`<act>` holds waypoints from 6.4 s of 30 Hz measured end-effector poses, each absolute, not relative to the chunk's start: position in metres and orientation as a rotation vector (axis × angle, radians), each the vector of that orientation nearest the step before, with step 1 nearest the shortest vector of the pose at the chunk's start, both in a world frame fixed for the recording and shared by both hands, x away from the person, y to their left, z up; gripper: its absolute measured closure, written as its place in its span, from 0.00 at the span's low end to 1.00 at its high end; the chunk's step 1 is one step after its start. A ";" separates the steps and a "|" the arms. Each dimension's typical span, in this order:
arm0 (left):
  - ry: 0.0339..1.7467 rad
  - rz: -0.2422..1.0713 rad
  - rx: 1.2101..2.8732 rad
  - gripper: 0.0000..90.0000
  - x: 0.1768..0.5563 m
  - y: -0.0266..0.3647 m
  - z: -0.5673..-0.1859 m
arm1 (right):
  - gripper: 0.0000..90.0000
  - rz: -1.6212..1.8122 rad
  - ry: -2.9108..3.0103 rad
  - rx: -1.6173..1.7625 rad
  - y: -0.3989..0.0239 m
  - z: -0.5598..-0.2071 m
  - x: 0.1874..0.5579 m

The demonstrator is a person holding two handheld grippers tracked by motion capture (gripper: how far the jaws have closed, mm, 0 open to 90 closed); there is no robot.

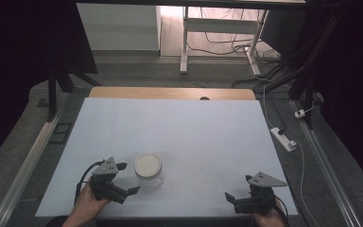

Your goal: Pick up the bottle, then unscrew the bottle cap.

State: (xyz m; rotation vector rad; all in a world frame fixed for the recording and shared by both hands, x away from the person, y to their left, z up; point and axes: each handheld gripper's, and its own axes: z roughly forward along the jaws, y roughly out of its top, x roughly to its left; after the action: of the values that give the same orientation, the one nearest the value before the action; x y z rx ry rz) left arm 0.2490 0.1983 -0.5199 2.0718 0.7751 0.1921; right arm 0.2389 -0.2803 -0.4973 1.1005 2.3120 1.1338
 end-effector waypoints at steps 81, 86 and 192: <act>0.492 0.256 2.092 0.08 0.289 0.128 -0.481 | 0.00 1.135 2.319 1.088 -0.280 -0.497 0.239; 0.453 0.244 2.097 0.08 0.292 0.118 -0.473 | 0.00 1.135 2.320 1.089 -0.280 -0.497 0.239; 0.404 0.164 2.147 0.08 0.305 0.076 -0.474 | 0.00 1.560 2.379 0.697 -0.142 -0.430 0.291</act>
State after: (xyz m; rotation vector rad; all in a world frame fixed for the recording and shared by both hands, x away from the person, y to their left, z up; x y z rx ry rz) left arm 0.3052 0.0759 -0.4742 2.1475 0.4038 0.1637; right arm 0.2907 -0.1417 -0.4297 0.6969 2.3788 1.5599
